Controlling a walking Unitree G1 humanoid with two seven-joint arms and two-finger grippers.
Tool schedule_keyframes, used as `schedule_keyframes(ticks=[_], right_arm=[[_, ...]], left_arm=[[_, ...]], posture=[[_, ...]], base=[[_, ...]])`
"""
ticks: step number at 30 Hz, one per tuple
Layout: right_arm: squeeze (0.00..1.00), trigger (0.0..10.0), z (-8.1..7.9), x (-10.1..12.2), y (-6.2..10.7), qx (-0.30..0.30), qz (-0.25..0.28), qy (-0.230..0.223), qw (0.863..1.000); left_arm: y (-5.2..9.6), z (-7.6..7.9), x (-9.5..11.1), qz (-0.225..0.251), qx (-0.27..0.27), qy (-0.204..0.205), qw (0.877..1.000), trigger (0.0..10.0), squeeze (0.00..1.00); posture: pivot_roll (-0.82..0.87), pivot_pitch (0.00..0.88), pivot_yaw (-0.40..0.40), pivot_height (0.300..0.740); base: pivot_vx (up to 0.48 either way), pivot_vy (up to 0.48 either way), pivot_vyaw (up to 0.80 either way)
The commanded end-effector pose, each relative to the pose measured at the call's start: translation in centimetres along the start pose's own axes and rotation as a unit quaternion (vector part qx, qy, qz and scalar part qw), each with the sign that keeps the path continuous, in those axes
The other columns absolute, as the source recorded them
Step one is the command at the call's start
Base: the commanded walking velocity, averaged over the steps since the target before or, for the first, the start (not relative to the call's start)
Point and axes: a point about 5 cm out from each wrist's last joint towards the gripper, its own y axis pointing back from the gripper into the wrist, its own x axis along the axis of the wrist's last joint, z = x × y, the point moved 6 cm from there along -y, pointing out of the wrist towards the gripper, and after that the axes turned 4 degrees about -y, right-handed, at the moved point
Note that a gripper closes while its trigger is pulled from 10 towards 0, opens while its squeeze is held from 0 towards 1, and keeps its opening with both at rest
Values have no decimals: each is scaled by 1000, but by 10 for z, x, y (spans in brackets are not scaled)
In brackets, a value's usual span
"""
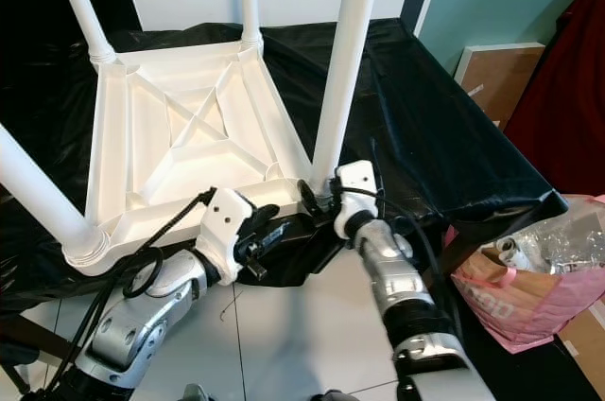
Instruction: Building children table
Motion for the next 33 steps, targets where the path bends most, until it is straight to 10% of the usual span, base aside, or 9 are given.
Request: schedule_keyframes(ticks=[1, 16, 17, 30, 31, 32, 33], right_arm=[[0, 10000, 0, 3, 1, 58, -7, 21, 998], [0, 10000, -16, 12, -23, 147, -36, 82, 985], [0, 0, -16, 7, -22, 152, -46, 81, 984], [0, 0, -1, -10, -15, 129, -78, 61, 987], [0, 3647, -1, -11, -14, 123, -76, 53, 988], [0, 10000, -1, -11, -14, 119, -75, 47, 989], [0, 10000, -1, -11, -14, 119, -75, 47, 989]], left_arm=[[1, 7, -5, -7, -26, 5, 1000, 10000, 0], [0, 7, -2, -4, -29, 3, 1000, 10000, 0], [0, 7, -2, -4, -26, 4, 1000, 10000, 0], [-1, 3, -2, -5, -16, 2, 1000, 10000, 0], [-1, 3, -2, -5, -17, 1, 1000, 10000, 0], [-2, 3, -2, -5, -18, 1, 1000, 10000, 0], [-2, 3, -2, -5, -18, 1, 1000, 10000, 0]], posture=[[18, 57, -53, 740], [24, 59, -54, 740], [31, 66, -62, 740], [25, 77, -62, 740], [22, 78, -61, 740], [21, 80, -60, 740], [21, 80, -60, 740]], base=[[0, 0, 0], [0, 0, 0], [0, 0, 0], [0, 0, 0], [0, 0, 0], [0, 0, 0], [0, 0, 0]])
